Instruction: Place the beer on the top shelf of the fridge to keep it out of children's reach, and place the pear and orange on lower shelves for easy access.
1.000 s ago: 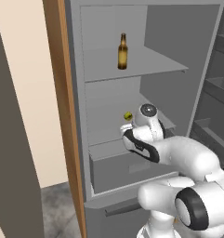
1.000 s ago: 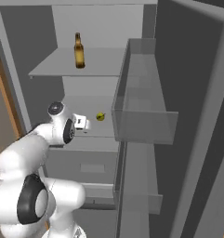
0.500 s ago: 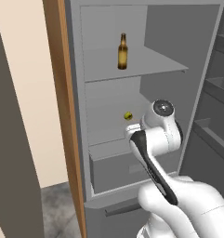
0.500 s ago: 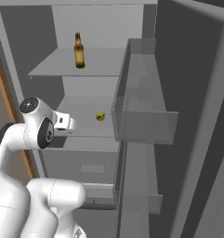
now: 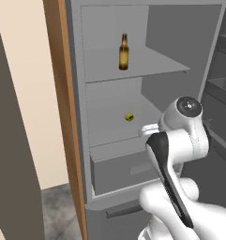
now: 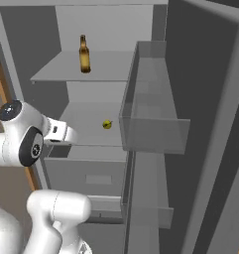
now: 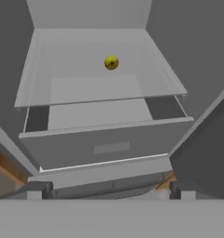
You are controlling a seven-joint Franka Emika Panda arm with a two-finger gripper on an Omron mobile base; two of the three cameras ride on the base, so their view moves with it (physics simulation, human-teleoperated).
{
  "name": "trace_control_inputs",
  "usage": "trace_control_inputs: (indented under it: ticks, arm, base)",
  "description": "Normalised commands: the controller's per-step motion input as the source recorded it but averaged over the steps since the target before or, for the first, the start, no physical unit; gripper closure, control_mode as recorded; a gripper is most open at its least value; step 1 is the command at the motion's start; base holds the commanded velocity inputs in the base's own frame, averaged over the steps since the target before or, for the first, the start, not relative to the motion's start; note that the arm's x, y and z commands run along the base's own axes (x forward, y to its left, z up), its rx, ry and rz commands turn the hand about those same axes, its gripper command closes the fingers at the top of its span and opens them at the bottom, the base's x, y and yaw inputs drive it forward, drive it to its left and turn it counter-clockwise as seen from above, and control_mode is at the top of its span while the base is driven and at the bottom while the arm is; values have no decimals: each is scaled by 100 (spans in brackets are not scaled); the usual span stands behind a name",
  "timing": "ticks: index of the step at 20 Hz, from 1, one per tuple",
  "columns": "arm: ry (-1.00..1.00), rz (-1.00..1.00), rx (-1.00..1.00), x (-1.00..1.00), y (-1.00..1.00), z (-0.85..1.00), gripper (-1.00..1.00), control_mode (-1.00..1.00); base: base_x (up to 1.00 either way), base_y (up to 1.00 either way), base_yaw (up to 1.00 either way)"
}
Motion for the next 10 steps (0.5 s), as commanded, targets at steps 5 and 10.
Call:
trace_control_inputs:
  ticks: [5, 10]
  arm:
    - [0, -2, 0, -66, -8, 43, -100, -100]
    - [0, 0, 0, 0, 0, 0, -100, 100]
  base:
    - [0, 0, 0]
    - [-100, 0, 0]
